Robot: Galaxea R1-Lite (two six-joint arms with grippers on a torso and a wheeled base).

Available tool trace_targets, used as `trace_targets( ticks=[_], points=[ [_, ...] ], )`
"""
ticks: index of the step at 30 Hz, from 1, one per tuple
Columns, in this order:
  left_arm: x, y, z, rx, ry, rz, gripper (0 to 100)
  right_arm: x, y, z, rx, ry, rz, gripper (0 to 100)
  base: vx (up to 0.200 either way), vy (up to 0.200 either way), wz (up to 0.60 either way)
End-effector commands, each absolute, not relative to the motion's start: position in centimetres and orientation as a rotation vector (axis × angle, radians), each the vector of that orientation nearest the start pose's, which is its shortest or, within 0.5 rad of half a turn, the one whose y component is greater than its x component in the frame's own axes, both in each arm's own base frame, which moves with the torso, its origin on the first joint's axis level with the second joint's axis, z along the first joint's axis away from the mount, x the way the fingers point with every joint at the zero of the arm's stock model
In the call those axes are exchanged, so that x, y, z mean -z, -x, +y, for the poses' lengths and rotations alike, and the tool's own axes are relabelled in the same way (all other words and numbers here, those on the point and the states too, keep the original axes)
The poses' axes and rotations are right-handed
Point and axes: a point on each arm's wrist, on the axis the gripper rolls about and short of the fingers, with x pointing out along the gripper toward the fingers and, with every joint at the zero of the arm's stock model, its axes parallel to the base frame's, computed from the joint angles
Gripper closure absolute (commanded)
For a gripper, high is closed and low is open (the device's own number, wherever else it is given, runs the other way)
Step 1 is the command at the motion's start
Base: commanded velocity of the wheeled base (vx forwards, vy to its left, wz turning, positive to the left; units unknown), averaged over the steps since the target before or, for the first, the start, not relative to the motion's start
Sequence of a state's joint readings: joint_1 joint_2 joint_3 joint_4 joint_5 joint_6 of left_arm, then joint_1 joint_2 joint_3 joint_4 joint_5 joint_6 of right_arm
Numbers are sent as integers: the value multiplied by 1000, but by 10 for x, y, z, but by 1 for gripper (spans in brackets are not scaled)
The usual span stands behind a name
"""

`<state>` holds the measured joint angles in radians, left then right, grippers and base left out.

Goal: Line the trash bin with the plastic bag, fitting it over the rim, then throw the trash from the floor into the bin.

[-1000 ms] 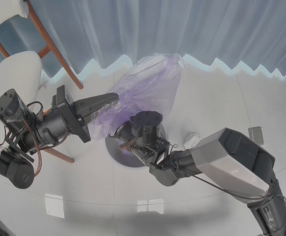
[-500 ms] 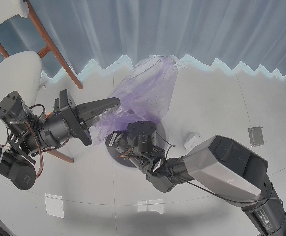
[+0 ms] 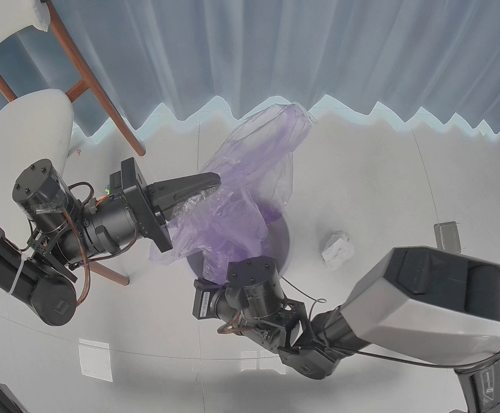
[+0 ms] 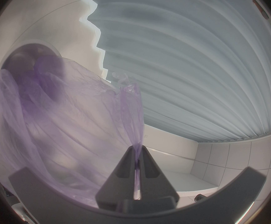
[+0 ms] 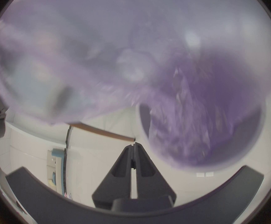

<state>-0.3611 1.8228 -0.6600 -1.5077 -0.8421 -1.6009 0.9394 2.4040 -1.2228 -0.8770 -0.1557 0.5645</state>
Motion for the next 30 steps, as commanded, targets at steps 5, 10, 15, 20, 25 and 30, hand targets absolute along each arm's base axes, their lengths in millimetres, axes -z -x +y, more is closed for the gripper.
trace_targets(
  ticks=[5, 10, 15, 20, 25, 30],
  points=[
    [-177, -291, -140, 1188, 1290, 713, 100, -99, -199, 310, -734, -364, 512, 100, 0, 0, 0],
    [-175, -294, -146, 1199, 1287, 723, 100, -109, -168, 267, -739, -336, 552, 100, 0, 0, 0],
    [-174, -298, -148, 1201, 1287, 718, 100, -98, -153, 229, -696, -298, 613, 100, 0, 0, 0],
    [-168, -299, -154, 1200, 1289, 742, 100, -96, -177, 193, -546, -327, 595, 100, 0, 0, 0],
    [-162, -305, -161, 1205, 1287, 756, 100, -97, -210, 158, -410, -326, 551, 100, 0, 0, 0],
    [-164, -303, -162, 1213, 1286, 755, 100, -96, -235, 129, -378, -281, 522, 100, 0, 0, 0]
  ],
)
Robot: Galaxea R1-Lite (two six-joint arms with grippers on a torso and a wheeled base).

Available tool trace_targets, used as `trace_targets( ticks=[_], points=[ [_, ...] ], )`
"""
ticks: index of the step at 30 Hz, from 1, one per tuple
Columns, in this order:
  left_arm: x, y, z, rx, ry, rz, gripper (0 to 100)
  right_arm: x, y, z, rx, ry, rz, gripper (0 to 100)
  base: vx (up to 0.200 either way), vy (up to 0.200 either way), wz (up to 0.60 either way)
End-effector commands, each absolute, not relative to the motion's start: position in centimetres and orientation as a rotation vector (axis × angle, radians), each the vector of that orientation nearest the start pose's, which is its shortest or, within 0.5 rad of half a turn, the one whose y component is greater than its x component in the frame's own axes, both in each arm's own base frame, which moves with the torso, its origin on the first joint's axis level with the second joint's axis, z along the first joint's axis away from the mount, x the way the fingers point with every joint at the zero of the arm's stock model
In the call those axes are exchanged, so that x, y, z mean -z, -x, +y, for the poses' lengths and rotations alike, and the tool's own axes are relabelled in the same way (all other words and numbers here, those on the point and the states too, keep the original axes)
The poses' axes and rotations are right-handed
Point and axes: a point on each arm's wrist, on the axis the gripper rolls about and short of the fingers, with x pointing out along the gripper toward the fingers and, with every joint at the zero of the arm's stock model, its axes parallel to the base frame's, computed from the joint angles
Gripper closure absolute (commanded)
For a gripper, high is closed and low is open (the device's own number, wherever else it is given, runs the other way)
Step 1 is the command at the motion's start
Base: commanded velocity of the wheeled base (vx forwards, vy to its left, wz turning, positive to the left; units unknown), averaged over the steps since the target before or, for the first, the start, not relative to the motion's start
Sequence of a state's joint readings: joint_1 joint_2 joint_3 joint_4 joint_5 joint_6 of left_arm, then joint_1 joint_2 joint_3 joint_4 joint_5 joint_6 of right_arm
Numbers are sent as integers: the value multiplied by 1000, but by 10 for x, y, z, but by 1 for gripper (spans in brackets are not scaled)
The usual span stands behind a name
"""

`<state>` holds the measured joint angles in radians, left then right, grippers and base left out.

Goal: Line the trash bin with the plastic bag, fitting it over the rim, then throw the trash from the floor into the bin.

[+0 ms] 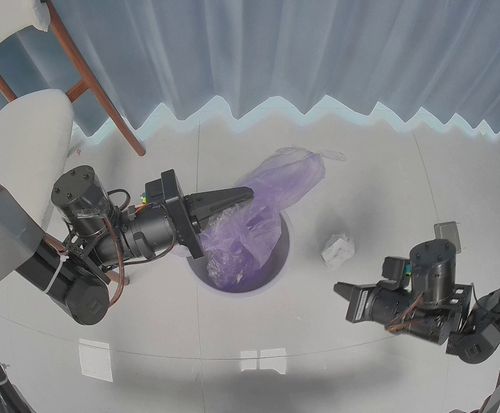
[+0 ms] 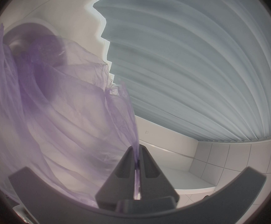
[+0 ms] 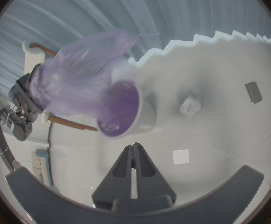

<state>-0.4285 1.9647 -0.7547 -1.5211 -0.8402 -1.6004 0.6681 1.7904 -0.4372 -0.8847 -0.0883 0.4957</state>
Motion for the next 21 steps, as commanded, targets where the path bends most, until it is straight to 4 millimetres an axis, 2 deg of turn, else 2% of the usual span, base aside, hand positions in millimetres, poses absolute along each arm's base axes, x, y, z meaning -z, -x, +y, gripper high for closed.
trace_targets(
  ticks=[1, 2, 4, 10, 16, 21],
  points=[
    [-170, -298, -160, 1221, 1283, 746, 100, -99, -246, 120, -391, -287, 483, 100, 0, 0, 0],
    [-170, -298, -160, 1221, 1283, 746, 100, -99, -246, 120, -391, -287, 483, 100, 0, 0, 0],
    [-179, -283, -153, 1225, 1282, 741, 100, -98, -273, 115, -398, -302, 427, 100, 0, 0, 0],
    [-175, -247, -137, 1186, 1296, 800, 100, -91, -329, 121, -393, -314, 351, 100, 0, 0, 0],
    [-178, -233, -120, 1142, 1311, 785, 100, -89, -375, 137, -410, -323, 267, 100, 0, 0, 0],
    [-174, -225, -116, 1127, 1315, 808, 100, -87, -409, 150, -443, -317, 133, 100, 0, 0, 0]
  ],
)
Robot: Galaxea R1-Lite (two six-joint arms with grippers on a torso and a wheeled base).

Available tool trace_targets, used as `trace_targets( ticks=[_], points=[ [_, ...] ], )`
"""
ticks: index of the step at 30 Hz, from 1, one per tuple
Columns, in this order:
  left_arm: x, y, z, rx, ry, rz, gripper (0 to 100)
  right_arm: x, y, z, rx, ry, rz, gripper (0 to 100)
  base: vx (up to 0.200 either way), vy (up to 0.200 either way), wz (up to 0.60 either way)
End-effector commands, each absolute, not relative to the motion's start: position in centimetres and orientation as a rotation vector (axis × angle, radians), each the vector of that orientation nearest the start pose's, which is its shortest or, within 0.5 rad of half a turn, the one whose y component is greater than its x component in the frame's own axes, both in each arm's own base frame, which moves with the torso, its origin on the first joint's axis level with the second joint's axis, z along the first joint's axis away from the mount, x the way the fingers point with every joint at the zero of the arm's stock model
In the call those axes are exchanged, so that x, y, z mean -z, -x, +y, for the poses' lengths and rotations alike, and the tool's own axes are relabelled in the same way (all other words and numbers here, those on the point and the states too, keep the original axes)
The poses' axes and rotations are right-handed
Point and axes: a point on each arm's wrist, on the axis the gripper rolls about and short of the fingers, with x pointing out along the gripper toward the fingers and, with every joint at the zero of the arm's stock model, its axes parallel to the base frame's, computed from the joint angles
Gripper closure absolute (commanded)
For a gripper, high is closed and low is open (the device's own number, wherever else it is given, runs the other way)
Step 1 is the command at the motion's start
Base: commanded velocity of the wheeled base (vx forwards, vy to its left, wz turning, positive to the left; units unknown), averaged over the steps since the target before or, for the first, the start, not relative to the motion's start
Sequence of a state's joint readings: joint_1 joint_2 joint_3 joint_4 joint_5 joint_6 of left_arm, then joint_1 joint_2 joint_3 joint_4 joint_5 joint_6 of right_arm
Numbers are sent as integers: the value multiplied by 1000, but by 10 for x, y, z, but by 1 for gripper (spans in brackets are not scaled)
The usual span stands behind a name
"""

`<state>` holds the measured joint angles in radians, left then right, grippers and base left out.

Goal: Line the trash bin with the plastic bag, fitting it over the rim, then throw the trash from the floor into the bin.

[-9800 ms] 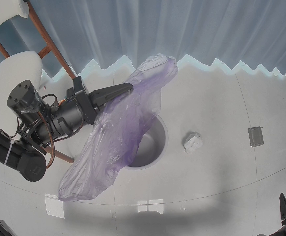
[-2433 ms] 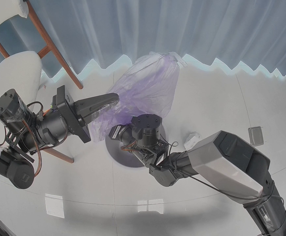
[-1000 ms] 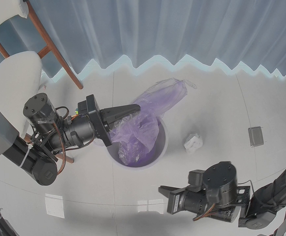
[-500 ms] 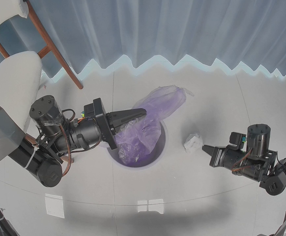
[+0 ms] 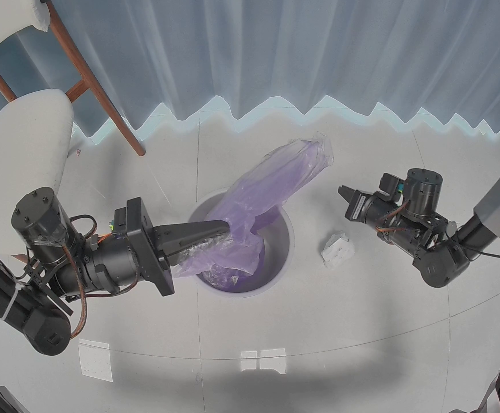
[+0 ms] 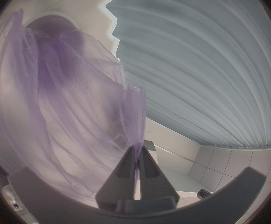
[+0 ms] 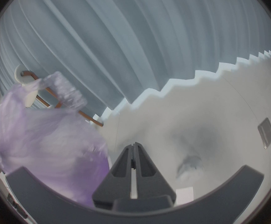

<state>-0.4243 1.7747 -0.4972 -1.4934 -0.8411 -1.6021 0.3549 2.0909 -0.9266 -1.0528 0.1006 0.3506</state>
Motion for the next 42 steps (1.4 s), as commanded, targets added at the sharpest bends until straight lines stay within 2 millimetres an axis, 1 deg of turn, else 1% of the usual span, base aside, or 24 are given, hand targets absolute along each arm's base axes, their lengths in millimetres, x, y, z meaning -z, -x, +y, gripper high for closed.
trace_targets(
  ticks=[1, 3, 10, 13, 17, 21, 25, 29, 41, 42],
  points=[
    [-173, -224, -116, 1127, 1315, 810, 100, -86, -414, 152, -460, -314, 105, 100, 0, 0, 0],
    [-175, -224, -116, 1129, 1314, 805, 100, -84, -422, 155, -511, -295, 49, 100, 0, 0, 0],
    [-177, -222, -115, 1137, 1311, 798, 100, -74, -437, 164, -674, -185, -93, 100, 0, 0, 0],
    [-178, -222, -115, 1142, 1309, 798, 100, -75, -442, 168, -724, -122, -143, 100, 0, 0, 0],
    [-179, -221, -115, 1145, 1307, 791, 100, -82, -448, 174, -766, -66, -205, 100, 0, 0, 0],
    [-181, -221, -114, 1156, 1301, 777, 100, -84, -446, 178, -773, -63, -211, 100, 0, 0, 0],
    [-181, -220, -114, 1189, 1216, 732, 100, -85, -443, 180, -778, -64, -213, 100, 0, 0, 0],
    [-181, -220, -115, 1231, 1174, 740, 100, -88, -443, 181, -779, -64, -217, 100, 0, 0, 0],
    [-181, -218, -114, 1236, 1167, 750, 100, -94, -441, 180, -777, -56, -242, 100, 200, 0, 0],
    [-180, -218, -114, 1232, 1170, 754, 100, -95, -441, 180, -780, -56, -247, 100, 0, 0, 0]
  ],
)
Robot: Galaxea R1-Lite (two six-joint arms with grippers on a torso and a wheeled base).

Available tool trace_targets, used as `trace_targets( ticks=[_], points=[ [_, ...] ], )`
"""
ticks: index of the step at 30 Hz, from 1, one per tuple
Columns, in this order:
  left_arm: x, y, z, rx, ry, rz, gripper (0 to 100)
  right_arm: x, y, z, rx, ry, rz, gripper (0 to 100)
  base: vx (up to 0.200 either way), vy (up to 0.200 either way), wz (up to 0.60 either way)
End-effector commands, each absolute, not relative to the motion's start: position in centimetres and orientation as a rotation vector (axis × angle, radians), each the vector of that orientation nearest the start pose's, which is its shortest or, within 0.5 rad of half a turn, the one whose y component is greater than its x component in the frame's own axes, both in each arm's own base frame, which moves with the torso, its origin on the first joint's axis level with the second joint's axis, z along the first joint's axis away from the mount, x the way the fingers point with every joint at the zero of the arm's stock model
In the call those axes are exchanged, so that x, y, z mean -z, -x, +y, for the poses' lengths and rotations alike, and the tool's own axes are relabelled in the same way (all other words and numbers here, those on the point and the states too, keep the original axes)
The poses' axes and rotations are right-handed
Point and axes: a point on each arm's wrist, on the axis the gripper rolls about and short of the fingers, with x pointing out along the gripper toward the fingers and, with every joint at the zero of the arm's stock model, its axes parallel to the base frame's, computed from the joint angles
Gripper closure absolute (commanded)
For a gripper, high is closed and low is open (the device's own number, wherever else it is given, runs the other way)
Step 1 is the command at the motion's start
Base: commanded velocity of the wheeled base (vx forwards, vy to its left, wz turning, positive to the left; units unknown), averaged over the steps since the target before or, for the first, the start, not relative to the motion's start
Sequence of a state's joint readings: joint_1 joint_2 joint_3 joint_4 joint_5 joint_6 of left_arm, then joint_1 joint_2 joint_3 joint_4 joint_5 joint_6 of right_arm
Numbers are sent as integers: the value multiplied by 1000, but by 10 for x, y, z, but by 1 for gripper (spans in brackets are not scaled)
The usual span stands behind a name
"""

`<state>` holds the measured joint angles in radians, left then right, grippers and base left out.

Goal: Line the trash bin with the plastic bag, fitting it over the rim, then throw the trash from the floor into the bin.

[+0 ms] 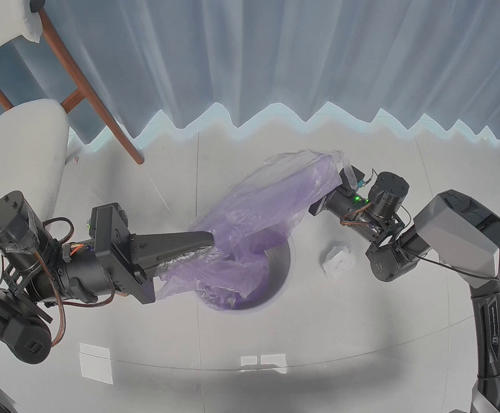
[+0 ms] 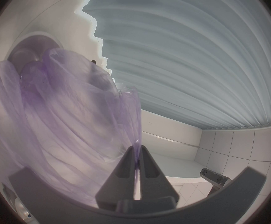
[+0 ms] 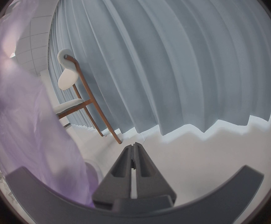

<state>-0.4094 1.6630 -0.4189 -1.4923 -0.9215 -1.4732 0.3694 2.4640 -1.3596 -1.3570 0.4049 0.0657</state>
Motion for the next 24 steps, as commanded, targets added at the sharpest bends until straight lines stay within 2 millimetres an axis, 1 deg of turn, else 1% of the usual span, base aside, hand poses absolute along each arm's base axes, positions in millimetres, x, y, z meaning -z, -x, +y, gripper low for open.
trace_targets(
  ticks=[1, 4, 5, 7, 11, 12, 13, 15, 16, 17, 19, 24],
  points=[
    [-179, -218, -114, 1226, 1175, 763, 100, -93, -440, 179, -778, -56, -242, 100, 0, 0, 0],
    [-175, -215, -113, 1214, 1178, 777, 100, -89, -435, 179, -783, -56, -225, 100, 0, 0, 0],
    [-173, -213, -112, 1210, 1180, 782, 100, -88, -430, 179, -789, -57, -222, 100, 0, 0, 0],
    [-174, -212, -111, 1211, 1179, 781, 100, -79, -418, 183, -814, -59, -199, 100, 0, 0, 0],
    [-174, -212, -112, 1213, 1178, 779, 100, -65, -399, 189, -858, -61, -177, 100, 0, 0, 0],
    [-174, -212, -112, 1212, 1179, 780, 100, -64, -397, 191, -863, -61, -176, 100, 0, 0, 0],
    [-174, -212, -112, 1215, 1177, 776, 100, -59, -388, 196, -882, -63, -164, 100, 0, 0, 0],
    [-174, -212, -112, 1212, 1178, 780, 100, -52, -376, 204, -909, -62, -133, 100, 0, 0, 0],
    [-174, -212, -112, 1213, 1178, 781, 100, -51, -375, 204, -913, -62, -129, 100, 0, 0, 0],
    [-173, -212, -112, 1211, 1177, 783, 100, -48, -364, 212, -938, -60, -102, 100, 0, 0, 0],
    [-173, -212, -112, 1209, 1177, 782, 100, -45, -354, 222, -969, -63, -82, 100, 0, 0, 0],
    [-172, -213, -112, 1209, 1174, 784, 100, -45, -339, 243, -1027, -65, -79, 100, 0, 0, 0]
  ],
)
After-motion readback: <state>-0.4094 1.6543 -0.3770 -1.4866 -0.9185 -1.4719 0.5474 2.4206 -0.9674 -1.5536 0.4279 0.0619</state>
